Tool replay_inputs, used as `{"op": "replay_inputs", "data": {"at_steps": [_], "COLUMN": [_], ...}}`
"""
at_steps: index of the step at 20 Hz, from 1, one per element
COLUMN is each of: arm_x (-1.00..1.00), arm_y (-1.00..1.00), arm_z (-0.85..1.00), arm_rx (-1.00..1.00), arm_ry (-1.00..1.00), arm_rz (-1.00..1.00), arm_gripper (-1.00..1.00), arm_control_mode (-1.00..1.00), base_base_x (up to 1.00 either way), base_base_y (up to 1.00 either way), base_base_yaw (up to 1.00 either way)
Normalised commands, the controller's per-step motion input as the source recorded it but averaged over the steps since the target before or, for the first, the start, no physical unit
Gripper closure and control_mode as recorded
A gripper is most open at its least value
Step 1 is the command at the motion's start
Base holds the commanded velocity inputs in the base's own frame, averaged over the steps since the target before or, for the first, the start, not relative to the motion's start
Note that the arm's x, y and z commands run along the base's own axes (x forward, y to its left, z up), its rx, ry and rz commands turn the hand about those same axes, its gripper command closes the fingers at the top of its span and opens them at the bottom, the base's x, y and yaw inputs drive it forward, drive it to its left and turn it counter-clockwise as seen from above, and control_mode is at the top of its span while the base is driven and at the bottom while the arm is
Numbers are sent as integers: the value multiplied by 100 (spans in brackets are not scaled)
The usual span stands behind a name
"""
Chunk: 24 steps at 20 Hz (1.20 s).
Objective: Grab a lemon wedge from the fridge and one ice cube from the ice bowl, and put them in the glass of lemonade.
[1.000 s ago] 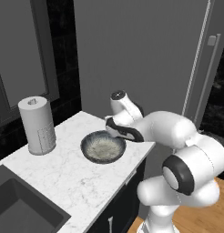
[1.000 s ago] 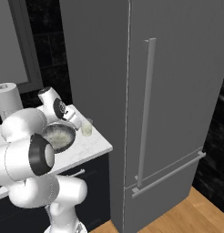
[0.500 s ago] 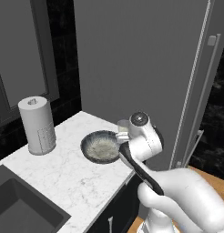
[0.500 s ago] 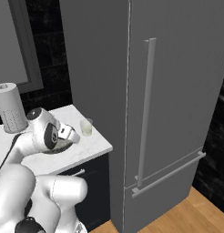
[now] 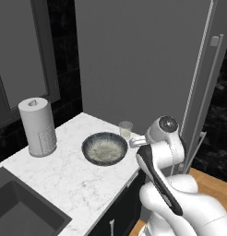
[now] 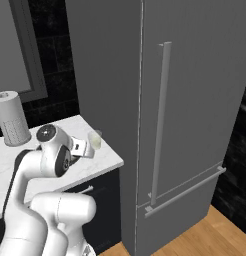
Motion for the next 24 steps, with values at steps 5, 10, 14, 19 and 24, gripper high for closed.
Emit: {"op": "replay_inputs", "data": {"at_steps": [5, 10, 14, 19, 24], "arm_x": [0, -3, -38, -54, -82], "arm_y": [-21, -1, -9, -2, 0], "arm_z": [-1, -10, 0, 0, -20], "arm_rx": [1, 0, 0, 0, 0], "arm_ry": [0, 0, -2, 0, -1], "arm_rz": [14, 2, 0, 0, -1], "arm_gripper": [-100, -100, -100, -100, -100], "arm_control_mode": [-100, -100, -100, -100, -100], "base_base_x": [0, 0, 0, 0, 0], "base_base_y": [0, 0, 0, 0, 0], "base_base_yaw": [0, 0, 0, 0, 0]}}
